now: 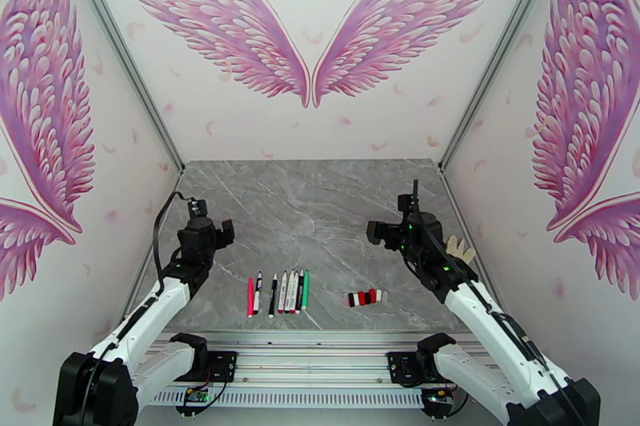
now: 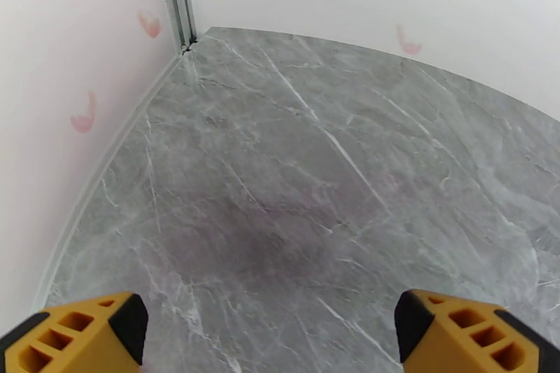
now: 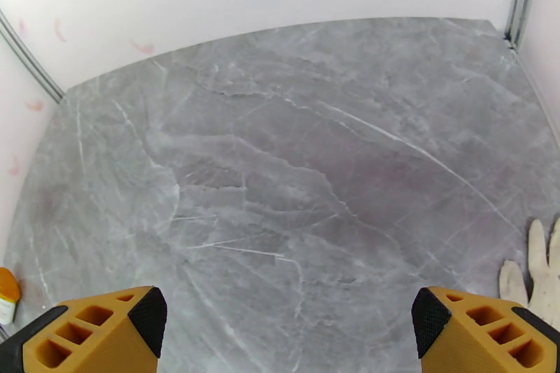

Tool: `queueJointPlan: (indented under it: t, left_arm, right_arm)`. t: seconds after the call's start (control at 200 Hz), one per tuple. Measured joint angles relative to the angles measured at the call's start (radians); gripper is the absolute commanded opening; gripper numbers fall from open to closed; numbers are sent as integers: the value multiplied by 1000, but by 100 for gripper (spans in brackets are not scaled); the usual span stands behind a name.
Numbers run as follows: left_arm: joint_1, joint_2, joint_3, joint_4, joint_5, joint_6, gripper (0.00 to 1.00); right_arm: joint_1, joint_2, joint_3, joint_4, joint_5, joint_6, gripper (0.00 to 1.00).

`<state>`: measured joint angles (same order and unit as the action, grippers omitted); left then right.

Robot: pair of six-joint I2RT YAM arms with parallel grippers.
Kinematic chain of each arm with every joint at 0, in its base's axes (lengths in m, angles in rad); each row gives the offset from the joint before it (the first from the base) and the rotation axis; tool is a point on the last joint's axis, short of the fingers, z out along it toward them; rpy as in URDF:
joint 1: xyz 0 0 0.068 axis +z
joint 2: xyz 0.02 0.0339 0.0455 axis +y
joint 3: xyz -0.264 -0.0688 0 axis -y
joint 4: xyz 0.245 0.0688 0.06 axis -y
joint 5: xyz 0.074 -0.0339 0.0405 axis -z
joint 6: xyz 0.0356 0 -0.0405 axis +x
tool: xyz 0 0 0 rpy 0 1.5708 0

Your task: Open the pen caps

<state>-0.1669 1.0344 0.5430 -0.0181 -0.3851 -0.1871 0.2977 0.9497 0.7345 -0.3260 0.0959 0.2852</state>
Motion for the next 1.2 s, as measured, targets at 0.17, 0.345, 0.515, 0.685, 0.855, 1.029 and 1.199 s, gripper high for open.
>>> queueJointPlan:
  t: [0.17, 0.345, 0.515, 0.685, 0.855, 1.029, 1.199]
  left_arm:
    - [23, 17, -97, 150, 18, 107, 99]
    - [52, 86, -182, 347, 76, 168, 99]
    - [73, 179, -204, 478, 157, 217, 99]
    - [125, 230, -204, 612, 245, 209, 99]
    - [148, 280, -194, 644, 321, 209, 99]
    - [132, 242, -188, 607, 309, 210, 99]
    - [113, 159, -190, 557, 259, 221, 99]
  right_arm:
    - [0, 4, -34, 45, 69, -51, 99]
    - [-6, 2, -139, 128, 146, -97, 99]
    - [-19, -3, -217, 214, 183, -130, 99]
    - [-50, -9, -279, 334, 185, -159, 99]
    - [-85, 32, -280, 428, 185, -176, 99]
    - [-119, 106, -280, 486, 186, -190, 99]
    - [-153, 183, -278, 533, 185, -205, 99]
